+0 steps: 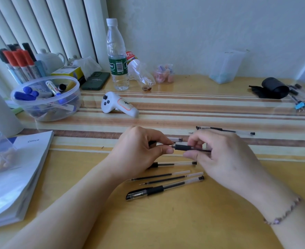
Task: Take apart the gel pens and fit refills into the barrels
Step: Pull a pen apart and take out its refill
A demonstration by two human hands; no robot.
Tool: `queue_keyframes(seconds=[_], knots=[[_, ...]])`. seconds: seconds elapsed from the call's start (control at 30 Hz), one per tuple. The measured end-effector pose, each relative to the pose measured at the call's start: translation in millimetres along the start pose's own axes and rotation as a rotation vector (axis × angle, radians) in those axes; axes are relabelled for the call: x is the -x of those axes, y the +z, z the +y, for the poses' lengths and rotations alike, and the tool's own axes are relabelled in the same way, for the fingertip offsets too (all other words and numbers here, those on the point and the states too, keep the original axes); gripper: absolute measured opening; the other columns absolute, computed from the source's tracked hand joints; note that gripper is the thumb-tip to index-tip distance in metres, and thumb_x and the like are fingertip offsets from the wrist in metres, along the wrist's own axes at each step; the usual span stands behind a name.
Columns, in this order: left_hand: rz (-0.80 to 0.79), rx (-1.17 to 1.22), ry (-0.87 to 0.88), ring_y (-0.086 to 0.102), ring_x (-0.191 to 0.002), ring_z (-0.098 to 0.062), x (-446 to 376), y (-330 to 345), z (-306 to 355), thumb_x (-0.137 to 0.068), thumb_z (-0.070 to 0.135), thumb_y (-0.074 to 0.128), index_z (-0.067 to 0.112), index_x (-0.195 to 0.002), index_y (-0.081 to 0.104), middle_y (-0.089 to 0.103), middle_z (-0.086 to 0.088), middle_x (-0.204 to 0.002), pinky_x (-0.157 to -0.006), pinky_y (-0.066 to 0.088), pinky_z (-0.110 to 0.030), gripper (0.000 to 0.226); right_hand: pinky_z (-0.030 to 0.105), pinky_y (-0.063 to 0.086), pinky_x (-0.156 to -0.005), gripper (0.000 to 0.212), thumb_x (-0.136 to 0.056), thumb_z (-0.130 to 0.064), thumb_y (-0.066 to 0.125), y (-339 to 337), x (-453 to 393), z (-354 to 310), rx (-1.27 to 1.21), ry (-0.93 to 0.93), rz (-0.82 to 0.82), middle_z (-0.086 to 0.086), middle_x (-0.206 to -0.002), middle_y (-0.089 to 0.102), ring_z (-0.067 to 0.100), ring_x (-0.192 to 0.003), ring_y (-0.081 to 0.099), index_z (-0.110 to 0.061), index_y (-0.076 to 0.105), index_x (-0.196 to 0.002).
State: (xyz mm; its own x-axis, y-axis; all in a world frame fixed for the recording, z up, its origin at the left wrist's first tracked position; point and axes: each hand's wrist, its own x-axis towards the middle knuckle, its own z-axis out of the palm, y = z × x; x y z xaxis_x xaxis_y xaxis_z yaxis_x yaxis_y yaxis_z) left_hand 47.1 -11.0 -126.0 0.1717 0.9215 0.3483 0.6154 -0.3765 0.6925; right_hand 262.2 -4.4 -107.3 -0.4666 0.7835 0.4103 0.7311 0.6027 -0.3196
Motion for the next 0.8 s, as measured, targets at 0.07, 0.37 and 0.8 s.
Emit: queue_keyframes(seconds=[0.07,0.37,0.8], knots=[[0.035,-0.063,0.053,0.033,-0.041,-0.01,1,0,1,-0.081,0.038,0.074,0.03,-0.085,0.076,0.04,0.008,-0.041,-0.044,0.026,-0.013,0.009,0.017,0.034,-0.044,0.017,-0.084,-0.045,0.06,1,0,-2,0.039,-0.009,0.01,-0.02,-0.058,0.058,-0.001,-0.051,0.051,-0.031,0.069,-0.081],[-0.013,-0.109,0.136,0.037,-0.045,-0.007,1,-5,4,-0.086,0.041,0.064,0.029,-0.091,0.071,0.039,0.012,-0.046,-0.048,0.028,-0.014,0.015,0.014,0.022,-0.044,0.031,-0.095,-0.044,0.044,4,1,1,-0.001,-0.013,-0.05,-0.022,-0.041,0.046,-0.003,-0.047,0.05,-0.031,0.067,-0.078],[-0.145,0.004,-0.011,0.056,-0.064,-0.006,-4,-10,-10,-0.094,0.008,0.056,0.027,-0.101,0.056,0.07,0.016,-0.084,-0.062,0.046,-0.015,0.02,0.036,0.053,-0.074,0.02,-0.084,-0.018,0.07,0,-4,19,-0.079,0.024,0.113,-0.019,-0.09,0.066,0.009,-0.084,0.062,-0.03,0.067,-0.101]])
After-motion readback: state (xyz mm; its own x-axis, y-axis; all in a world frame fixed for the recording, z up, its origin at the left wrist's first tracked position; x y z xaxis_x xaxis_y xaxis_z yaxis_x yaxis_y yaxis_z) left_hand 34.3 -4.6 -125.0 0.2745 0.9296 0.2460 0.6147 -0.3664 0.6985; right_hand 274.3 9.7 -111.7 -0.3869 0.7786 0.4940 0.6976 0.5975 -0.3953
